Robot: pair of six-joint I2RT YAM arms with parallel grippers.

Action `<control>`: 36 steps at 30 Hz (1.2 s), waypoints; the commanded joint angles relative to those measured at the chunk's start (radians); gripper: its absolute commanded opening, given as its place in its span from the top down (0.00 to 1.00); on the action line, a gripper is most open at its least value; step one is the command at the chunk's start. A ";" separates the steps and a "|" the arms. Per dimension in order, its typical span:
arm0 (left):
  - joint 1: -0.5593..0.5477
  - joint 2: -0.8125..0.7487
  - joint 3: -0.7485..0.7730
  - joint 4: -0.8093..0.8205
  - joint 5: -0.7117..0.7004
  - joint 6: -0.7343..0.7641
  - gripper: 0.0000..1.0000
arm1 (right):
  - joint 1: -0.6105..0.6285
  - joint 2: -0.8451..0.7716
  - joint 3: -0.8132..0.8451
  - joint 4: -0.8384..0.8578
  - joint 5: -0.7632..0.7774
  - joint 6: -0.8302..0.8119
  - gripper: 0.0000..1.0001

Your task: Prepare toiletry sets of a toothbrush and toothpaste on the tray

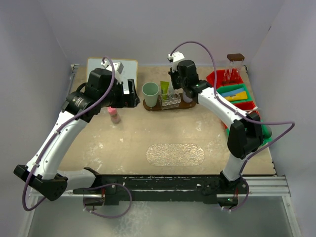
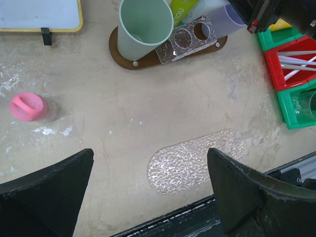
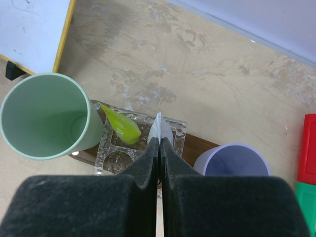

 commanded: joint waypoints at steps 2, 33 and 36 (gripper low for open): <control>0.013 -0.003 0.044 0.010 -0.007 0.017 0.07 | 0.022 0.000 -0.010 0.105 0.089 0.012 1.00; 0.014 -0.048 0.000 0.039 0.022 0.001 0.07 | 0.025 -0.336 -0.142 -0.180 0.196 0.058 0.34; 0.014 -0.045 -0.009 0.065 0.039 0.001 0.07 | -0.039 -0.451 -0.278 -0.187 0.214 0.063 0.35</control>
